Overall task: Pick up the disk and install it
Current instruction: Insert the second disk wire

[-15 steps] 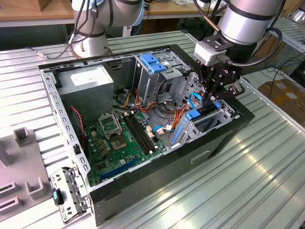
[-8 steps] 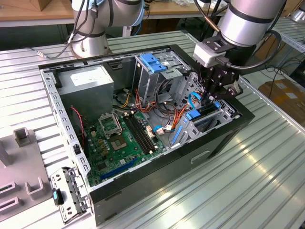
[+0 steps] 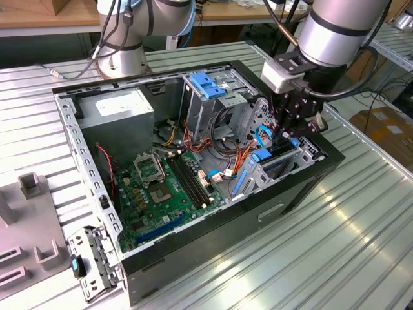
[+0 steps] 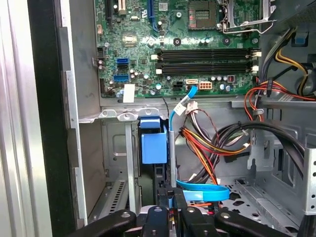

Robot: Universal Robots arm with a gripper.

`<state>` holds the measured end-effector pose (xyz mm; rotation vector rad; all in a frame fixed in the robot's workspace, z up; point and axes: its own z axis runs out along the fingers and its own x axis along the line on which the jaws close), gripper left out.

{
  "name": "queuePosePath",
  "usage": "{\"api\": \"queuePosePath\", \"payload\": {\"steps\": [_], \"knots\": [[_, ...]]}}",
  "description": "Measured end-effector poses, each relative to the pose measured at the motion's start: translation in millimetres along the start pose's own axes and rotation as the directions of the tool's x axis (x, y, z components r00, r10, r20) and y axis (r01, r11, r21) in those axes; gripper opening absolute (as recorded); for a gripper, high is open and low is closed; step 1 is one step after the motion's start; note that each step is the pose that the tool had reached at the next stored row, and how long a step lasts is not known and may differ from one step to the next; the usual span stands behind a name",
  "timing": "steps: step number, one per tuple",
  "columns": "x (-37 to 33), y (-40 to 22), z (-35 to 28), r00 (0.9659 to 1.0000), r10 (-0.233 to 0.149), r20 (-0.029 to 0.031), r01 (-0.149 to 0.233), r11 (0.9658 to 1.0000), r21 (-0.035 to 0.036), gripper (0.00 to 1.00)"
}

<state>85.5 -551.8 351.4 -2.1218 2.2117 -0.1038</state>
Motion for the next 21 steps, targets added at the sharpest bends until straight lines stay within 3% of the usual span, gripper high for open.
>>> {"api": "queuePosePath", "payload": {"steps": [4, 12, 16, 18, 19, 21], "knots": [[2.8, -0.3, 0.3, 1.0000, 0.001, 0.0069, -0.001, 1.0000, -0.0002, 0.16], [5.3, -1.7, 1.0, 0.9999, 0.001, 0.0108, -0.001, 1.0000, -0.0004, 0.16], [5.7, -1.6, 3.1, 0.9997, 0.002, 0.0226, -0.002, 1.0000, -0.0009, 0.16], [6.2, -1.5, 4.6, 0.9994, 0.003, 0.0337, -0.003, 1.0000, -0.0014, 0.16], [6.3, -1.6, 5.3, 0.9993, 0.004, 0.0366, -0.004, 1.0000, -0.0014, 0.16], [6.6, -2.0, 5.4, 0.9993, 0.004, 0.0369, -0.004, 1.0000, -0.0016, 0.16]]}}
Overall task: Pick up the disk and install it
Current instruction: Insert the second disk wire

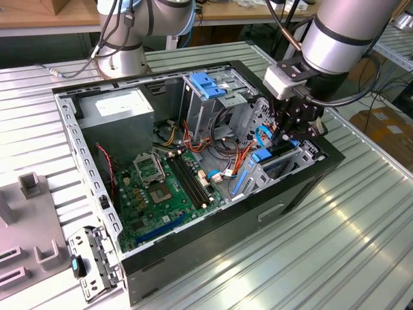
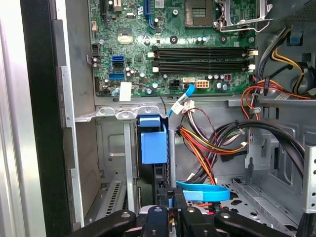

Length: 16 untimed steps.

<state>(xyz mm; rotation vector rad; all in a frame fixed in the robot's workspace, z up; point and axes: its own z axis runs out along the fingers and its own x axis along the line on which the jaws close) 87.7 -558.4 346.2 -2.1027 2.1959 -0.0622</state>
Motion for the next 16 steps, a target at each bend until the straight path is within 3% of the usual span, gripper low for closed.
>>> {"api": "queuePosePath", "payload": {"steps": [6, 7, 16], "knots": [[-0.1, -0.6, -3.3, 1.0000, 0.000, 0.0003, 0.000, 1.0000, 0.0001, 0.16], [2.6, -0.7, -3.4, 1.0000, 0.000, 0.0001, 0.000, 1.0000, 0.0001, 0.16], [2.9, -0.3, 0.6, 1.0000, 0.001, 0.0063, -0.001, 1.0000, -0.0002, 0.16]]}}
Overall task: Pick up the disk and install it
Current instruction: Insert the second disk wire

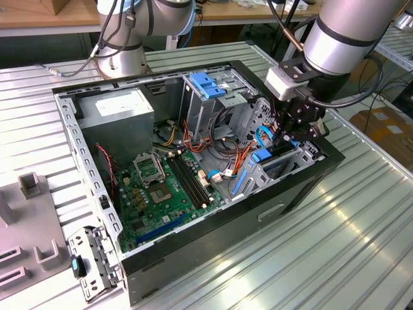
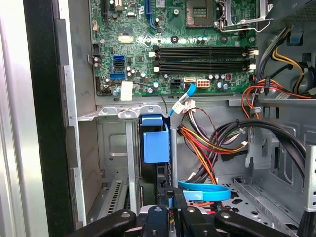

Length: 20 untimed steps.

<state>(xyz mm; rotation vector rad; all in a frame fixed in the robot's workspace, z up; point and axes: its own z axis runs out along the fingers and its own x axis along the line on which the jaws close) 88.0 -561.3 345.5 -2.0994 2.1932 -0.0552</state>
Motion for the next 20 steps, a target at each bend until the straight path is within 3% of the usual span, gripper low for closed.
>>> {"api": "queuePosePath", "payload": {"steps": [9, 11, 12, 14, 15, 16, 17, 20], "knots": [[0.6, -0.6, -5.0, 1.0000, 0.000, 0.0002, 0.000, 1.0000, 0.0000, 0.16], [2.9, -0.7, -5.1, 1.0000, 0.000, 0.0047, 0.000, 1.0000, -0.0002, 0.16], [4.2, -0.8, -5.2, 1.0000, 0.001, 0.0096, -0.001, 1.0000, -0.0004, 0.16], [5.7, -0.9, -5.2, 0.9994, 0.003, 0.0340, -0.003, 1.0000, -0.0015, 0.16], [6.4, -0.9, -5.3, 0.9983, 0.006, 0.0584, -0.006, 1.0000, -0.0025, 0.16], [7.1, -0.9, -5.2, 0.9975, 0.007, 0.0703, -0.007, 1.0000, -0.0031, 0.16], [8.8, -1.0, -5.5, 0.9971, 0.008, 0.0757, -0.008, 1.0000, -0.0033, 0.16], [11.9, -1.1, -5.6, 0.9971, 0.008, 0.0760, -0.008, 1.0000, -0.0034, 0.16]]}}
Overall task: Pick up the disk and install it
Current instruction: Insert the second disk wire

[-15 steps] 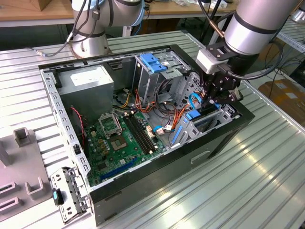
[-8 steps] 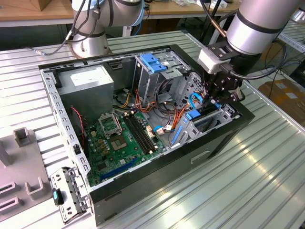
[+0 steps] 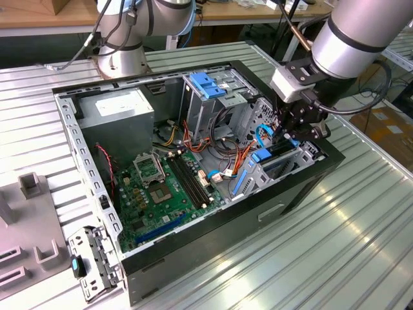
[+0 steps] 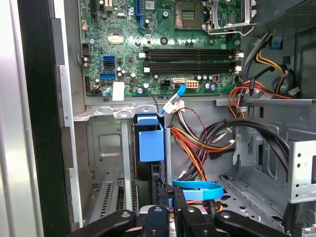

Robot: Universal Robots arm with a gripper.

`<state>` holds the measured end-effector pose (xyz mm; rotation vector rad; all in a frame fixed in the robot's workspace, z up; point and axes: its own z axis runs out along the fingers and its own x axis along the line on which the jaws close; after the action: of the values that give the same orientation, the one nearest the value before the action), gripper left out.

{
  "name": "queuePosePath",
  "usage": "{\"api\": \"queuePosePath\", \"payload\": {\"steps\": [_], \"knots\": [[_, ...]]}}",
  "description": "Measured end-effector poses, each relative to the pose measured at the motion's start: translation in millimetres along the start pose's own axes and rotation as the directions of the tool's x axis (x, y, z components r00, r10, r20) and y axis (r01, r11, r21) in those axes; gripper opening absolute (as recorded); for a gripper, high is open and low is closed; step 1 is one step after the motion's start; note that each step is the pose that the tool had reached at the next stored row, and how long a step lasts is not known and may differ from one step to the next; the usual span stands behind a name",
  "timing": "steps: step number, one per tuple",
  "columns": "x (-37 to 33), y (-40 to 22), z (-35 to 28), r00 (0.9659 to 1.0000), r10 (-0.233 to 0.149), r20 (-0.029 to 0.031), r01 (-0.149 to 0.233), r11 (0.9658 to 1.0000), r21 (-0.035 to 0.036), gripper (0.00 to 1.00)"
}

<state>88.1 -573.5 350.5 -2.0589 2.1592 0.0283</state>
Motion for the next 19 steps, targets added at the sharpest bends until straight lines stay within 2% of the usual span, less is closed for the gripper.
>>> {"api": "queuePosePath", "payload": {"steps": [5, 10, 19], "knots": [[6.5, -0.3, -0.7, 1.0000, 0.000, 0.0024, 0.000, 1.0000, -0.0001, 0.16], [6.8, -0.2, 0.8, 0.9999, 0.001, 0.0101, -0.001, 1.0000, -0.0004, 0.16], [7.5, 0.3, 5.6, 0.9999, 0.001, 0.0123, -0.001, 1.0000, -0.0005, 0.16]]}}
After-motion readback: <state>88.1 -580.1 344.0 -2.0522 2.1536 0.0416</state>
